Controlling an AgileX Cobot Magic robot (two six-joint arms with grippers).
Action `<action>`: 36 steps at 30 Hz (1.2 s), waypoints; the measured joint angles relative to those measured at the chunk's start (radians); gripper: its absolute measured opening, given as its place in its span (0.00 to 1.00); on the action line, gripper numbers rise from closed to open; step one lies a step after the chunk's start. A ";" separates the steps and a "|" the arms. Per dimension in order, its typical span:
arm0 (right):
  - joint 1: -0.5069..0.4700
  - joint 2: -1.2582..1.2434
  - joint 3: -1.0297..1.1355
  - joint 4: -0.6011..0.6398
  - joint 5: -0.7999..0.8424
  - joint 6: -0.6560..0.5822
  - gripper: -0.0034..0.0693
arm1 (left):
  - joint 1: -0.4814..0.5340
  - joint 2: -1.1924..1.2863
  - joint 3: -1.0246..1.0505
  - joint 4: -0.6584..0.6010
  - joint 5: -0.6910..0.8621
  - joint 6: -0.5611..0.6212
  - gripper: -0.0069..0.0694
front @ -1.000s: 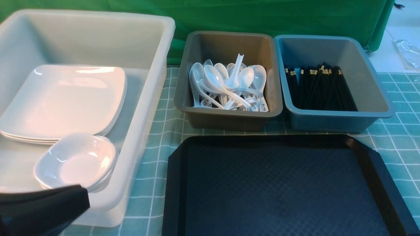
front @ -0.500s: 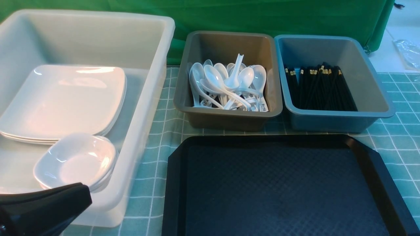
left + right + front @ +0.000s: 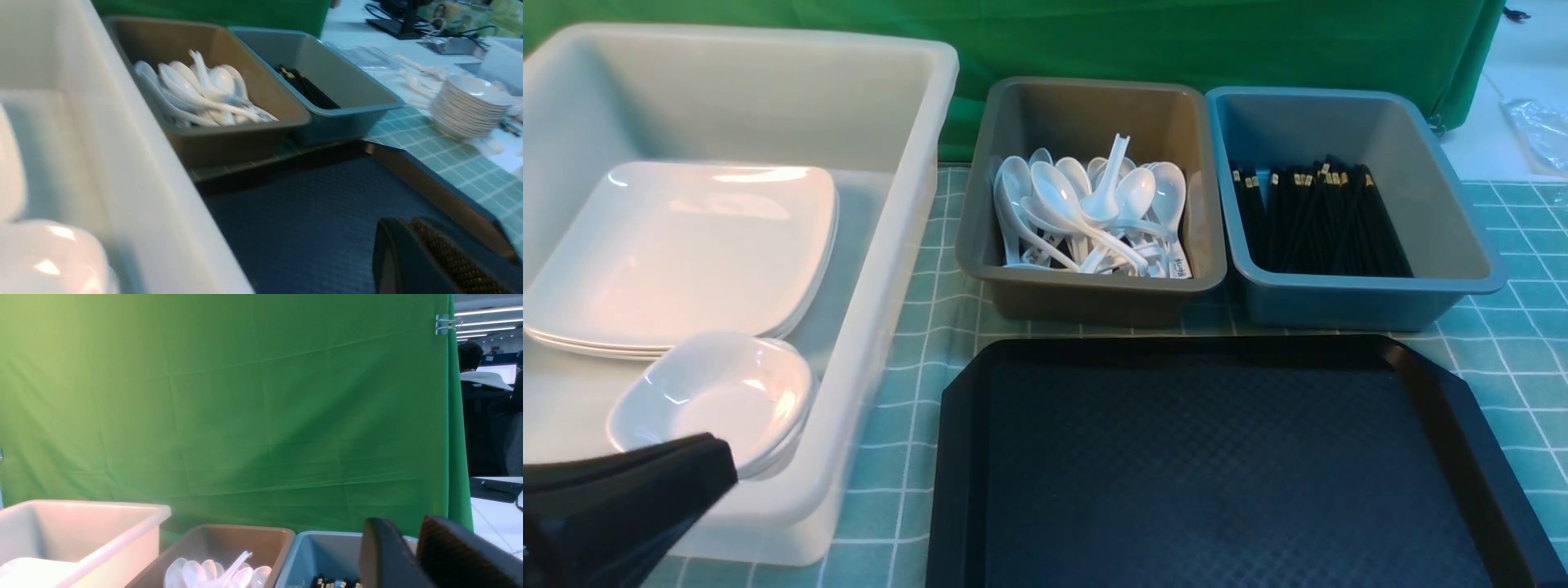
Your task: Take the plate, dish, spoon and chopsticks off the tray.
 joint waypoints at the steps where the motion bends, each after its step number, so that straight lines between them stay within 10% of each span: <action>1: 0.000 0.000 0.000 0.000 0.000 0.000 0.28 | 0.002 -0.009 0.012 0.034 -0.023 0.000 0.11; 20: 0.000 0.000 0.000 0.000 0.000 0.000 0.34 | 0.508 -0.335 0.419 0.184 -0.205 0.000 0.11; 36: 0.000 0.000 0.000 0.000 0.000 0.000 0.37 | 0.530 -0.338 0.435 0.185 -0.125 0.000 0.11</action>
